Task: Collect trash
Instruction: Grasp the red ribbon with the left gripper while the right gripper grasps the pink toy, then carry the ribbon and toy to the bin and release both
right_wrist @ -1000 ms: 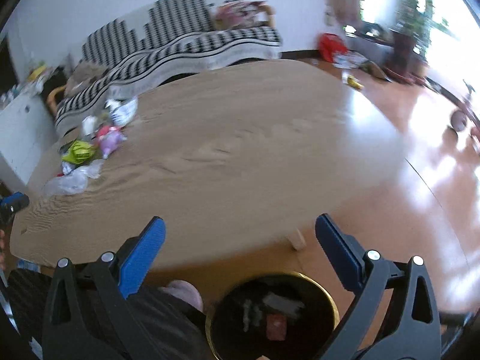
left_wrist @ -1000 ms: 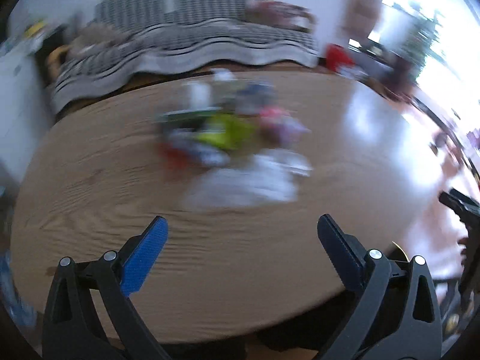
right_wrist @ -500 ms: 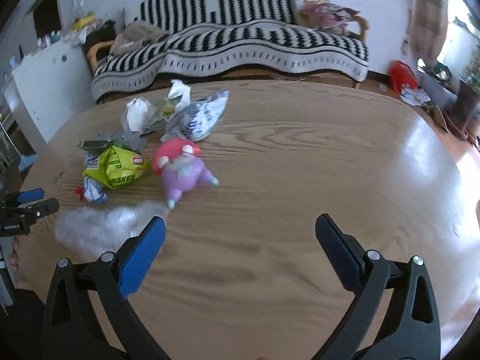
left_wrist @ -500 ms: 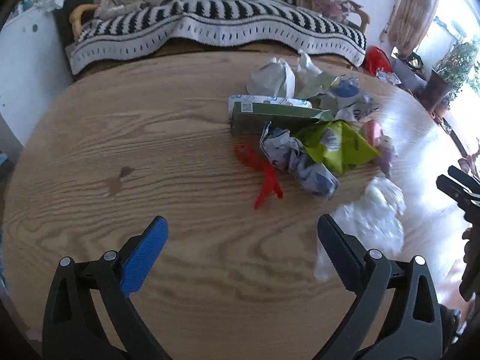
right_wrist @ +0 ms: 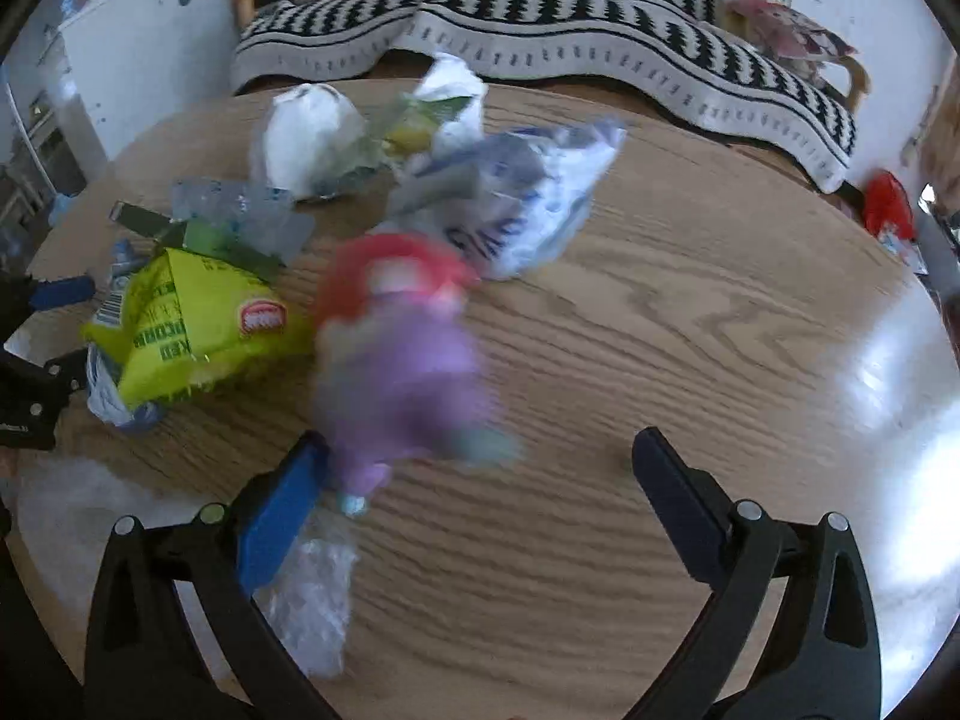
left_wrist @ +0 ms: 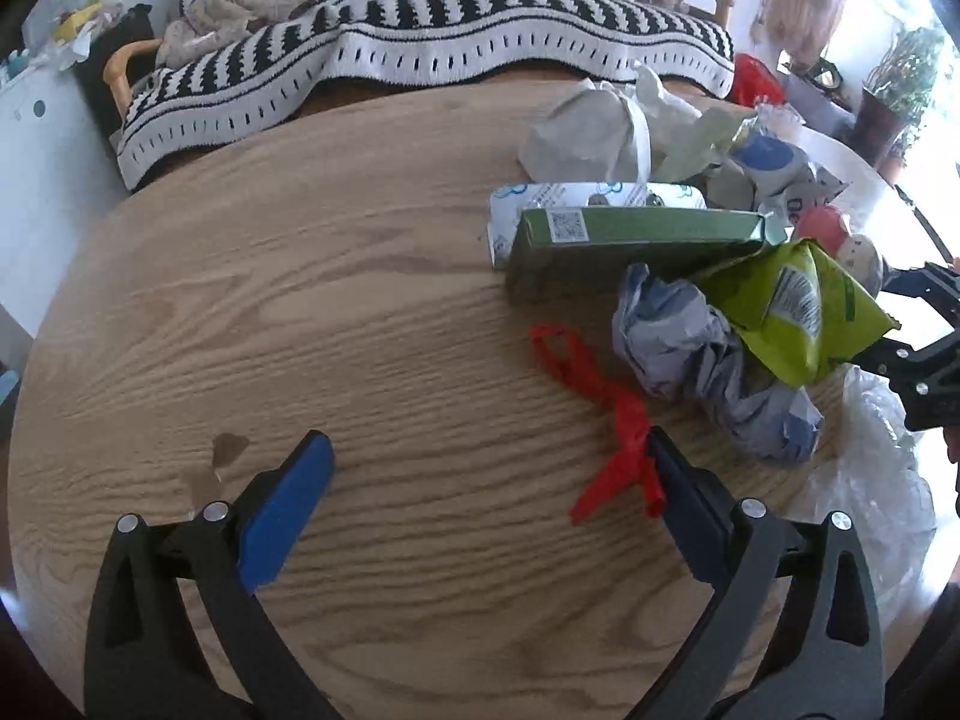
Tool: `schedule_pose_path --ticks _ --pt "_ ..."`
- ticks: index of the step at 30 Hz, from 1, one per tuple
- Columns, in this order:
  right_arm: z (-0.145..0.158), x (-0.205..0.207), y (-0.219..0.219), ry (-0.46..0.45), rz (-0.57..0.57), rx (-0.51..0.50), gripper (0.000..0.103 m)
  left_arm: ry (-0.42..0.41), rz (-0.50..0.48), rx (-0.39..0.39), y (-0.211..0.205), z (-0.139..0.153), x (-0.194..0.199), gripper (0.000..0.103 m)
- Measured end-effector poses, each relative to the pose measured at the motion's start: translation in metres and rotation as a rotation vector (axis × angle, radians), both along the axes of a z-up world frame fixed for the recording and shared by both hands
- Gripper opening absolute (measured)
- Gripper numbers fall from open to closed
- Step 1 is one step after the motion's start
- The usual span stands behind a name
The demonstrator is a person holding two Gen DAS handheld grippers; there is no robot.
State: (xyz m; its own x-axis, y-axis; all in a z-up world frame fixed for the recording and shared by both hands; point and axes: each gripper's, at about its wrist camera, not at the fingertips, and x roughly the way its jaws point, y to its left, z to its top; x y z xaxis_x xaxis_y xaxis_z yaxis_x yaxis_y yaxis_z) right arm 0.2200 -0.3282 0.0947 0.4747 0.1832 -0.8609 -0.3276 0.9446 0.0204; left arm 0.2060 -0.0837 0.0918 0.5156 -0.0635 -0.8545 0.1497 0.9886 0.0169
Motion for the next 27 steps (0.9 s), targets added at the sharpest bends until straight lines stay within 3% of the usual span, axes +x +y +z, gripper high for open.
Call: schedule_pose_path --ticks 12,13,14,15,16,18,20,27 --pt "0.0 0.007 0.005 -0.006 -0.005 0.008 0.098 -0.036 -0.015 -0.011 0.001 -0.002 -0.002 0.097" --pt "0.001 0.004 0.006 -0.009 -0.004 0.01 0.096 -0.042 -0.038 -0.014 -0.001 -0.002 -0.004 0.09" --pt "0.005 0.001 0.007 -0.028 0.004 0.017 0.089 -0.068 -0.069 -0.017 -0.005 0.003 -0.007 0.05" --pt "0.011 -0.003 0.008 -0.052 0.007 0.029 0.049 -0.083 -0.066 -0.01 -0.007 0.007 -0.007 0.01" --pt "0.012 -0.006 0.009 -0.037 -0.008 0.034 0.047 -0.066 -0.038 -0.014 -0.007 0.008 -0.006 0.009" --pt "0.013 -0.014 0.008 -0.033 -0.001 0.075 0.043 -0.026 -0.021 -0.117 -0.002 0.009 -0.006 0.007" --pt "0.017 -0.025 0.007 -0.064 -0.005 0.066 0.043 -0.057 -0.011 -0.094 -0.003 0.016 -0.013 0.007" --pt "0.048 -0.035 -0.024 -0.123 -0.086 0.142 0.043 -0.087 0.06 -0.139 0.006 0.05 -0.031 0.007"
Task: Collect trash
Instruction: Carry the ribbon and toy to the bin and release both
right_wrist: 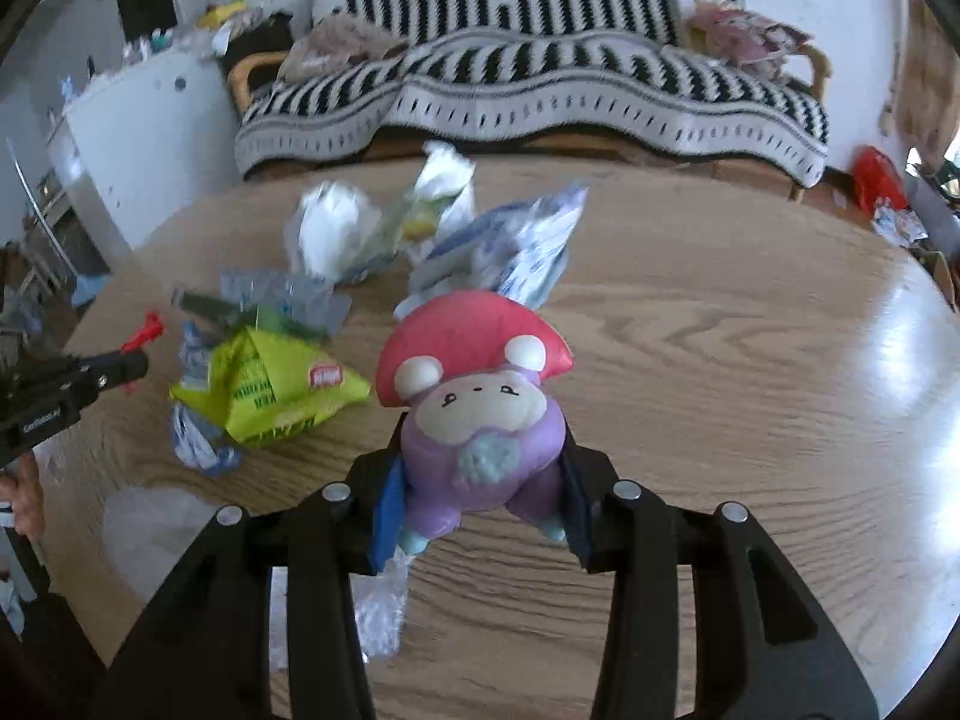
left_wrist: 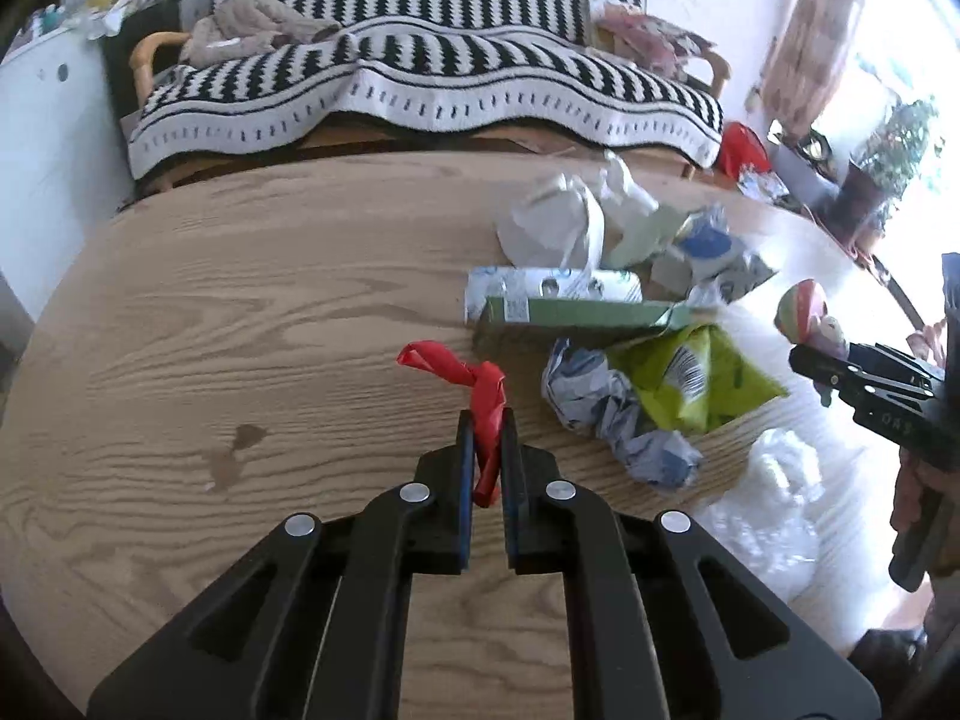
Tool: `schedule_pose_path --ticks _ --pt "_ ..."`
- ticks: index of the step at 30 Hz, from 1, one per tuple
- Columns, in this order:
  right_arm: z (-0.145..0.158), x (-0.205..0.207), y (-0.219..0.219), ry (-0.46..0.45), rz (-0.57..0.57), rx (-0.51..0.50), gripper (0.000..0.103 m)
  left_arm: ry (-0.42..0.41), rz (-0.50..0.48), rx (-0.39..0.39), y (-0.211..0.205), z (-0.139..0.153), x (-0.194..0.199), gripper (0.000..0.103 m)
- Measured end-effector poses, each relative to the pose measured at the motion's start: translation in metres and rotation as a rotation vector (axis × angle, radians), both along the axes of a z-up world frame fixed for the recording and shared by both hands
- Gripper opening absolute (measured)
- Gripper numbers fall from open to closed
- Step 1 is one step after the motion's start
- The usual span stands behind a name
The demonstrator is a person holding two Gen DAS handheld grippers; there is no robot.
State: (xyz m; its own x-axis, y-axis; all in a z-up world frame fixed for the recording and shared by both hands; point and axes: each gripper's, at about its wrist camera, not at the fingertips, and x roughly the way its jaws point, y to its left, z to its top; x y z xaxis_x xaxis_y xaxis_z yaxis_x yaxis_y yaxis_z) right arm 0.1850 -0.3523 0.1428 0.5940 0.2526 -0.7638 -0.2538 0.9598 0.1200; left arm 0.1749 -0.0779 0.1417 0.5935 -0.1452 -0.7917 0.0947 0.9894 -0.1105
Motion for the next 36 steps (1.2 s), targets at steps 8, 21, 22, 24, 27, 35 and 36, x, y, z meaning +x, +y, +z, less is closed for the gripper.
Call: schedule_pose_path --ticks 8,21,22,24,27,35,36 --pt "0.047 -0.034 -0.061 -0.089 -0.143 0.059 0.043 -0.103 -0.079 -0.061 -0.037 0.067 -0.039 0.007" --pt "0.145 -0.204 -0.163 -0.26 -0.274 0.026 0.043 -0.122 -0.468 -0.139 -0.206 0.104 -0.161 0.007" --pt "0.145 -0.218 -0.17 -0.258 -0.282 0.021 0.043 -0.108 -0.493 -0.142 -0.217 0.098 -0.17 0.007" --pt "0.139 -0.242 -0.178 -0.246 -0.297 0.013 0.044 -0.073 -0.543 -0.129 -0.241 0.084 -0.189 0.007" --pt "0.116 -0.272 -0.187 -0.199 -0.324 0.012 0.044 -0.016 -0.599 -0.118 -0.266 0.063 -0.209 0.007" --pt "0.06 -0.324 -0.215 -0.069 -0.399 0.081 0.044 0.055 -0.682 -0.064 -0.298 0.031 -0.242 0.007" --pt "0.061 -0.326 -0.215 -0.072 -0.401 0.081 0.044 0.06 -0.683 -0.066 -0.299 0.03 -0.243 0.007"
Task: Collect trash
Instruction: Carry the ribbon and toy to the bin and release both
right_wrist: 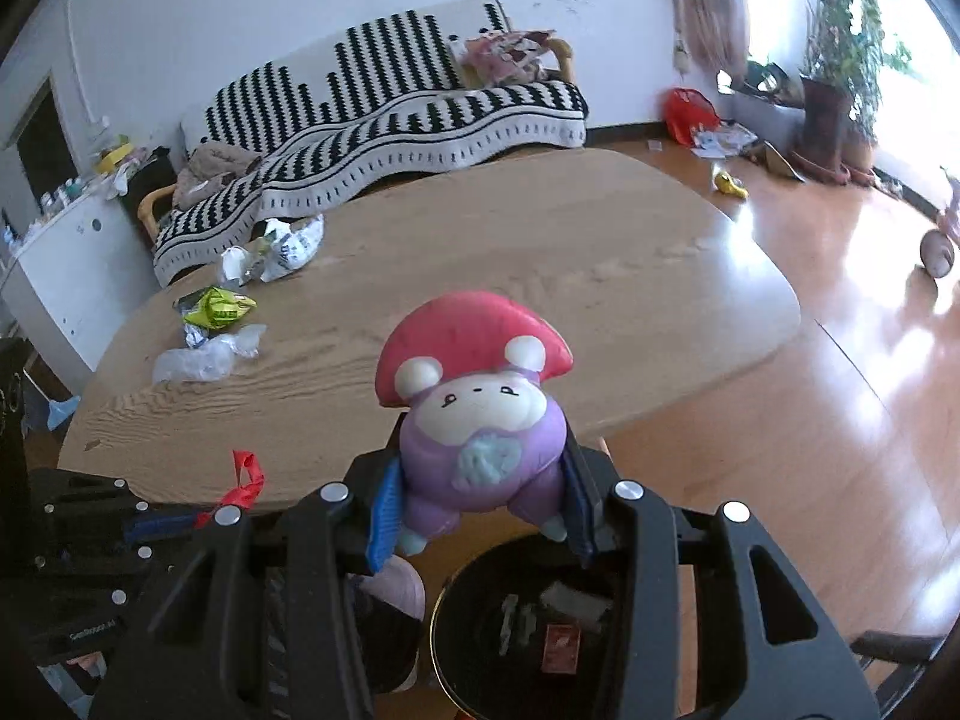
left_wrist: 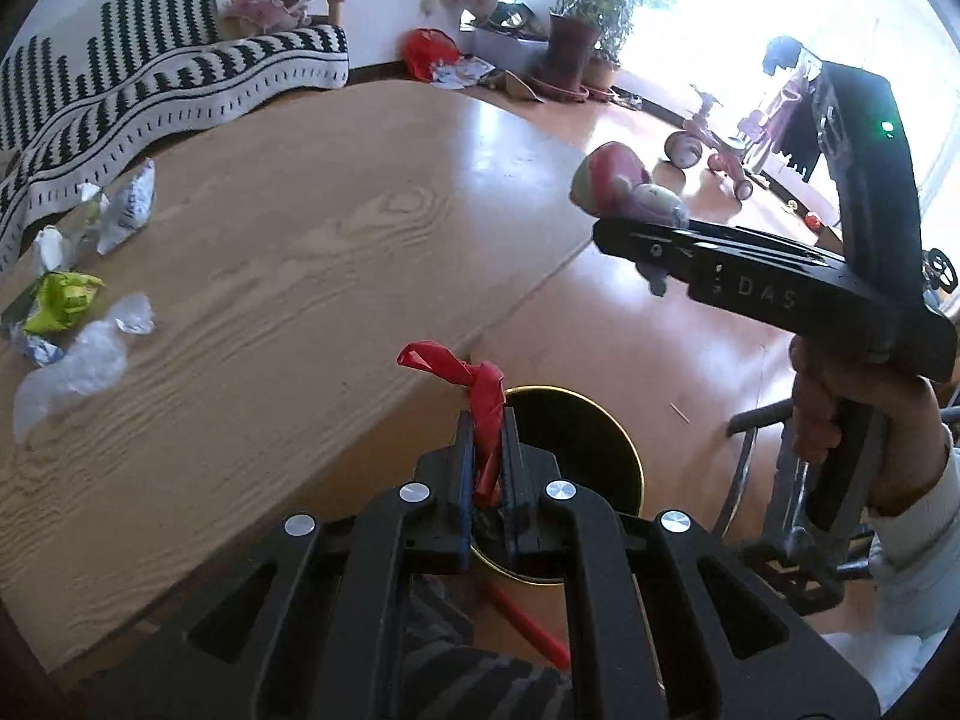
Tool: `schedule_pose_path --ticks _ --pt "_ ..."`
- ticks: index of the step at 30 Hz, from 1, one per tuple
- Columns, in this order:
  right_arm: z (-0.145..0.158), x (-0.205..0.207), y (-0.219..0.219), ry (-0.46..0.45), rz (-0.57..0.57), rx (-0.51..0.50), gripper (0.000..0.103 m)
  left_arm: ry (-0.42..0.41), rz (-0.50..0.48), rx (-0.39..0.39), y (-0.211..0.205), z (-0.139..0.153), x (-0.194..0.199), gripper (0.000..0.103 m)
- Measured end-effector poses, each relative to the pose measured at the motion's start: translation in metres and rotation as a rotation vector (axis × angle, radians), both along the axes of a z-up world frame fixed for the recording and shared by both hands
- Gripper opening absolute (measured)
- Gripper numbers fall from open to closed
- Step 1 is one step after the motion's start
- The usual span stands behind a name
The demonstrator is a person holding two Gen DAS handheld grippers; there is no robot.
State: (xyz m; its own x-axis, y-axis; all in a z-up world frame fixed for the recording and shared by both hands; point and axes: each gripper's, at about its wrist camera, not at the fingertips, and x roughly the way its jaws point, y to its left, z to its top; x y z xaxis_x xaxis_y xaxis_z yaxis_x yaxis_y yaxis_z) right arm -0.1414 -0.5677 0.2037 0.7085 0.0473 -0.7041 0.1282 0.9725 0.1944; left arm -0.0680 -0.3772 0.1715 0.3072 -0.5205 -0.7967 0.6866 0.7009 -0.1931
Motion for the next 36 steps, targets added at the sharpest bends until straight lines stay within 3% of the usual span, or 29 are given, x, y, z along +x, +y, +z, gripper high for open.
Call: schedule_pose_path --ticks 6,21,24,25,26,27,31,36 --pt "0.0 -0.007 -0.009 0.001 -0.017 0.01 0.044 0.023 -0.026 0.003 -0.007 -0.01 -0.001 0.007" --pt "-0.028 -0.018 -0.027 0.103 -0.023 0.039 0.043 0.095 -0.104 0.005 -0.032 -0.03 -0.008 0.007" --pt "-0.034 -0.015 -0.028 0.166 -0.017 0.025 0.05 0.105 -0.125 0.011 -0.036 -0.032 -0.013 0.009" --pt "-0.035 -0.014 -0.029 0.186 -0.03 0.019 0.073 0.115 -0.131 0.025 -0.039 -0.033 -0.014 0.022" --pt "-0.035 -0.014 -0.032 0.188 -0.051 0.014 0.093 0.125 -0.135 0.043 -0.04 -0.036 -0.013 0.069" --pt "-0.033 -0.015 -0.035 0.175 -0.066 0.009 0.097 0.104 -0.118 0.051 -0.039 -0.035 -0.013 0.095" --pt "-0.017 -0.021 -0.054 0.095 -0.176 -0.02 0.096 0.038 -0.053 0.04 -0.021 -0.022 0.0 0.096" --pt "-0.005 -0.006 -0.047 0.044 -0.182 -0.078 0.096 -0.099 0.196 -0.029 0.053 0.021 0.038 0.097"
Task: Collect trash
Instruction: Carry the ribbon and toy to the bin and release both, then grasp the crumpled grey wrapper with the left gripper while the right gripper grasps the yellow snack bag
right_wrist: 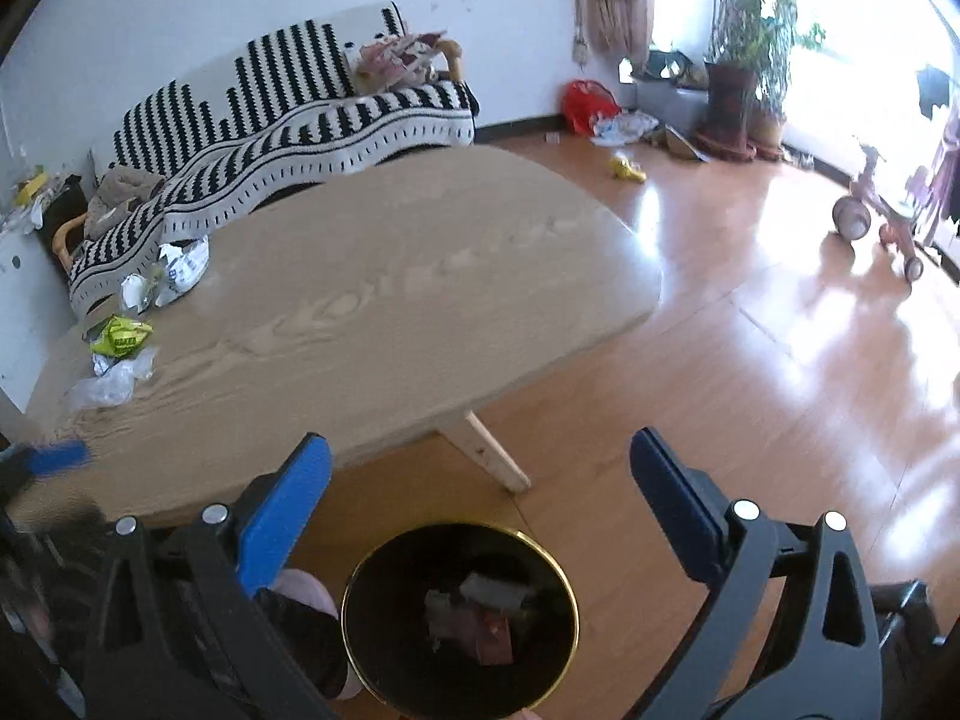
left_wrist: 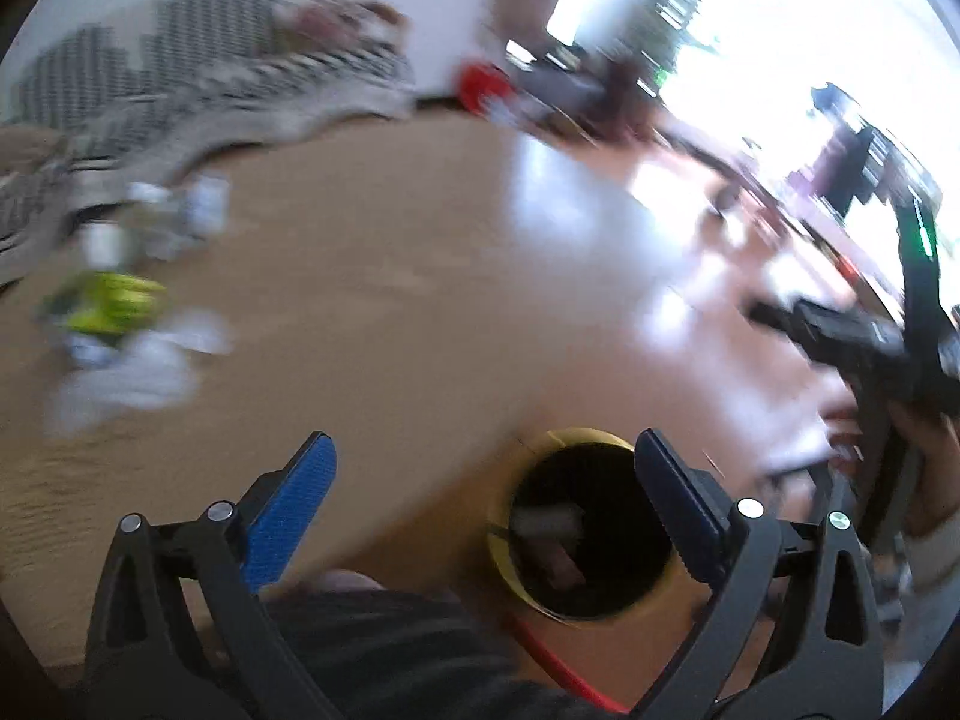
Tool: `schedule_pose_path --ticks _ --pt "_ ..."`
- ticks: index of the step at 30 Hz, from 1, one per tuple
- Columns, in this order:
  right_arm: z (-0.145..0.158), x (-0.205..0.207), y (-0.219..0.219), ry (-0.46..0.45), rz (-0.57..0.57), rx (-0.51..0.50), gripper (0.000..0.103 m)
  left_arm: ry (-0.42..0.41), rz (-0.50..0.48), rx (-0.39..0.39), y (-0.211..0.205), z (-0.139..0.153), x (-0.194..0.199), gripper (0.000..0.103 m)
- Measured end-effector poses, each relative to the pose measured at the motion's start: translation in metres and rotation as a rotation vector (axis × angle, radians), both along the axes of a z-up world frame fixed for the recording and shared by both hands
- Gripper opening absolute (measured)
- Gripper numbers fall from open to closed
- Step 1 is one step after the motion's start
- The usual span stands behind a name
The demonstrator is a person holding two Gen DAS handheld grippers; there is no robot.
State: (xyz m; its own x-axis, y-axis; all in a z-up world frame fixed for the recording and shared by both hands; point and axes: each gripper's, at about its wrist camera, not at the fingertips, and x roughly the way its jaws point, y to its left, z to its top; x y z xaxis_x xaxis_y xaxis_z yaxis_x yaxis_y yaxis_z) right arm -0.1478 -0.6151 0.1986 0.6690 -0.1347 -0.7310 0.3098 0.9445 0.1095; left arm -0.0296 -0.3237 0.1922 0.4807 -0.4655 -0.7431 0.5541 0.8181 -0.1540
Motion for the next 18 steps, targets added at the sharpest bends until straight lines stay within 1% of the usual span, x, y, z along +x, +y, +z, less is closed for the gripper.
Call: schedule_pose_path --ticks 2,3,5,6,9,11,15,18 --pt "-0.002 0.018 0.014 0.006 0.049 0.004 0.096 -0.025 0.099 0.028 0.035 0.007 0.017 0.097" --pt "-0.005 0.028 0.022 0.011 0.072 0.005 0.096 -0.034 0.166 0.059 0.062 0.007 0.028 0.097" --pt "-0.009 0.053 0.042 0.021 0.124 0.012 0.096 -0.027 0.237 0.09 0.095 0.004 0.043 0.097" --pt "-0.01 0.067 0.054 0.024 0.15 0.018 0.096 -0.005 0.282 0.097 0.118 -0.001 0.053 0.097" --pt "-0.01 0.11 0.097 0.015 0.229 0.029 0.096 0.05 0.369 0.073 0.169 -0.007 0.074 0.097" --pt "-0.006 0.133 0.124 0.001 0.277 0.037 0.096 0.057 0.419 0.057 0.195 -0.006 0.09 0.097" --pt "-0.002 0.174 0.177 -0.005 0.388 0.045 0.096 0.061 0.478 0.048 0.225 -0.006 0.12 0.097" --pt "-0.001 0.204 0.215 -0.001 0.456 0.031 0.096 0.065 0.5 0.058 0.233 -0.013 0.143 0.097"
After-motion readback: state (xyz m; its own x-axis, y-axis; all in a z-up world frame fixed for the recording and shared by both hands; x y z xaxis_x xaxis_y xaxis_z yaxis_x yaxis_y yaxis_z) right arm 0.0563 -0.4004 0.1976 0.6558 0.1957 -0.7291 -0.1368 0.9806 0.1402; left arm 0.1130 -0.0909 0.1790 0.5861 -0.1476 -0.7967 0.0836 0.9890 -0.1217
